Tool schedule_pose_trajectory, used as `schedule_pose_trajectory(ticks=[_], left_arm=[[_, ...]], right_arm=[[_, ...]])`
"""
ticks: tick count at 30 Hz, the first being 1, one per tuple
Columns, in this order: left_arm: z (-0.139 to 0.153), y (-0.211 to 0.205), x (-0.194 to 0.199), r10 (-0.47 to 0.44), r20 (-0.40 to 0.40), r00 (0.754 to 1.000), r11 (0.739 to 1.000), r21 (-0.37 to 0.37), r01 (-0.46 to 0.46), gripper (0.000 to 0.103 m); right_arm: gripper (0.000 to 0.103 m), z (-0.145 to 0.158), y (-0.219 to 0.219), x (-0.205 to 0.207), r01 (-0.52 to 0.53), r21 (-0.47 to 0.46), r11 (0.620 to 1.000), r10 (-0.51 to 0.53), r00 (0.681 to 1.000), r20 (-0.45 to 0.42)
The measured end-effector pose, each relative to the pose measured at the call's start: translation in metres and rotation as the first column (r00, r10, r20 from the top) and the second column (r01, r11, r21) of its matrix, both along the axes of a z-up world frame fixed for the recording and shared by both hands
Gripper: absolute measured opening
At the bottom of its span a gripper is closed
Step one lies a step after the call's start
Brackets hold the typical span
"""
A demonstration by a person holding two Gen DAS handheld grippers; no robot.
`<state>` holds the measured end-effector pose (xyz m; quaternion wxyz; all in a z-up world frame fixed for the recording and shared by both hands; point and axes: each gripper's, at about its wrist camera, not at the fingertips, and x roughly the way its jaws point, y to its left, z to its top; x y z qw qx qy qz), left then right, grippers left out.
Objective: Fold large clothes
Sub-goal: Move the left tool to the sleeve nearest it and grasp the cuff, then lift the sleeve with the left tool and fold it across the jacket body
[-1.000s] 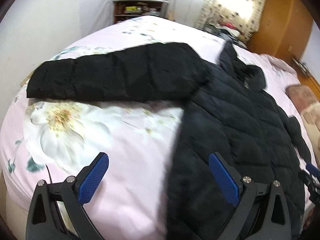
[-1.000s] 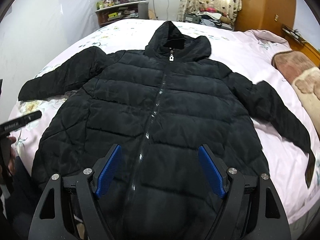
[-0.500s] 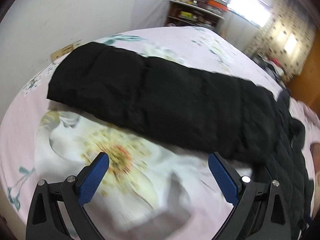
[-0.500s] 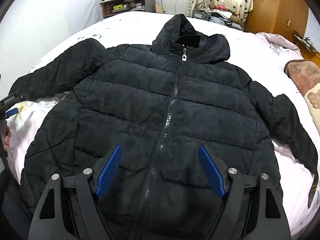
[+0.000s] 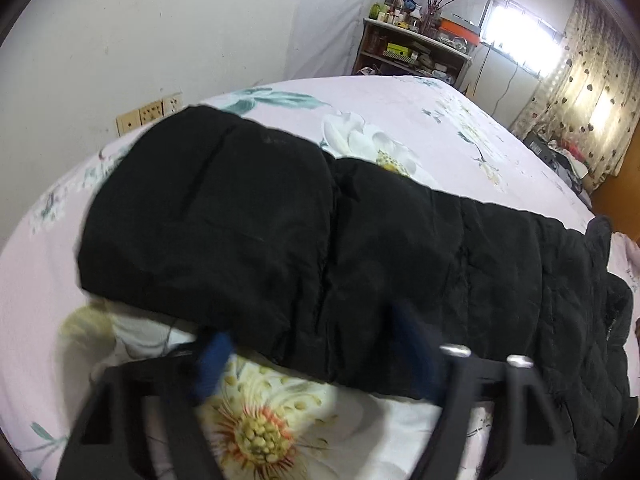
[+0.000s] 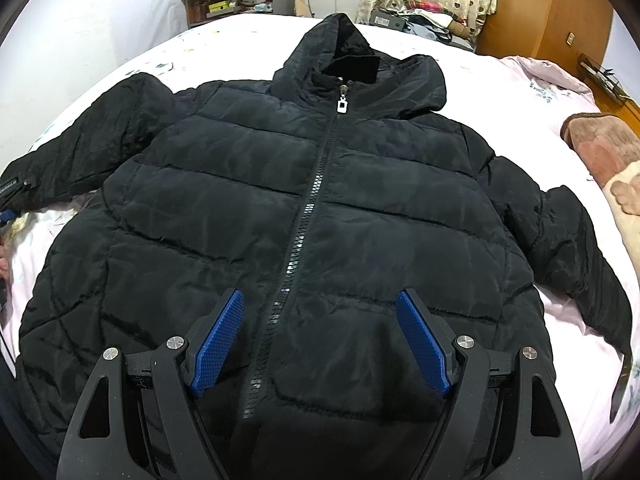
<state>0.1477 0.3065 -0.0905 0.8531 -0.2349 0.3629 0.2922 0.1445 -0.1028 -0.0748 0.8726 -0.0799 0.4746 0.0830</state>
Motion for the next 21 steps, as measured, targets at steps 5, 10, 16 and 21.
schedule_pose_trajectory(ticks=[5,10,16,21], left_arm=[[0.028,0.0,-0.005,-0.029,0.042,0.999,0.999,-0.02,0.03,0.016],[0.088,-0.034,-0.011,-0.155,0.155,0.976,0.988,0.011,0.155,0.013],[0.166,-0.107,0.005,-0.382,0.291,0.877,0.922,0.059,0.382,0.012],[0.195,-0.172,0.037,-0.541,0.336,0.771,0.831,0.074,0.551,0.012]], right_arm=[[0.079,-0.003,-0.01,0.003,0.014,0.021,1.0,-0.014,1.0,-0.008],[0.079,-0.002,-0.024,0.0,0.036,0.043,0.998,-0.036,0.999,-0.001],[0.079,0.004,-0.049,-0.005,0.077,0.077,0.994,-0.078,0.997,0.016],[0.079,0.012,-0.073,-0.011,0.115,0.103,0.988,-0.12,0.992,0.04]])
